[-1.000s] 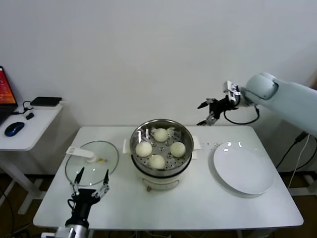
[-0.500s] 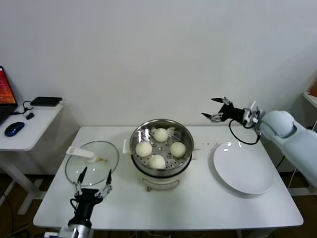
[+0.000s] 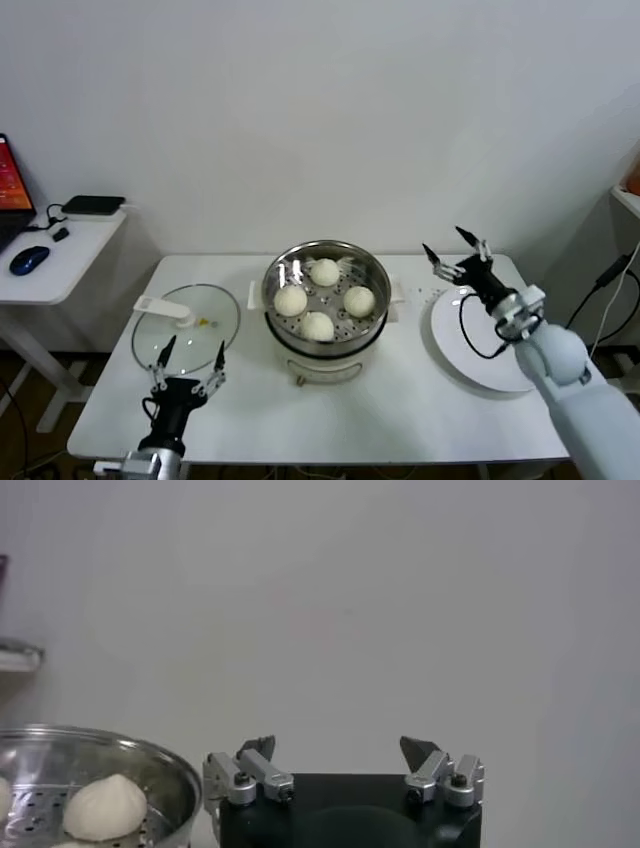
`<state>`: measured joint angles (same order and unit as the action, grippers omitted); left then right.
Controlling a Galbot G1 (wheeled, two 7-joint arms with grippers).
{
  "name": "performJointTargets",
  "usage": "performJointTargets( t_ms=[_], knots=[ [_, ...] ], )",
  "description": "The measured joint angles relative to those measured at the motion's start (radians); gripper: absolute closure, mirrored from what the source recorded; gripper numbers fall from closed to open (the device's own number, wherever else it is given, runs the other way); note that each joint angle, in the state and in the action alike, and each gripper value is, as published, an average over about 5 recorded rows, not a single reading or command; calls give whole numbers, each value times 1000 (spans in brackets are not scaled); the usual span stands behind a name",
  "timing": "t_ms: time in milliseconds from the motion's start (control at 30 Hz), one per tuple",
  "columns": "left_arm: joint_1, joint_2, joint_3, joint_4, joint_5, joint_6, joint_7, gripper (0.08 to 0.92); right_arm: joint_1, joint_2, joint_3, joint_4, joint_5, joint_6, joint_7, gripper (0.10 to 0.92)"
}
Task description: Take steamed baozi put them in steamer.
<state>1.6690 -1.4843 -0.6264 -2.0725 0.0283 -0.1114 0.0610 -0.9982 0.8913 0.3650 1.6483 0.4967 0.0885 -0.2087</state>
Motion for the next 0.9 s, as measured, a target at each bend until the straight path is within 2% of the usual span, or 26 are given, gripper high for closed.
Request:
performJointTargets(
  t_ms=[467, 900],
  knots=[
    [-26, 23, -22, 35, 3, 7, -3, 177, -417, 256, 196, 112, -40, 126, 5, 203],
    [-26, 30, -38, 35, -6, 13, 13, 177, -521, 324, 244, 136, -50, 156, -21, 203]
  ],
)
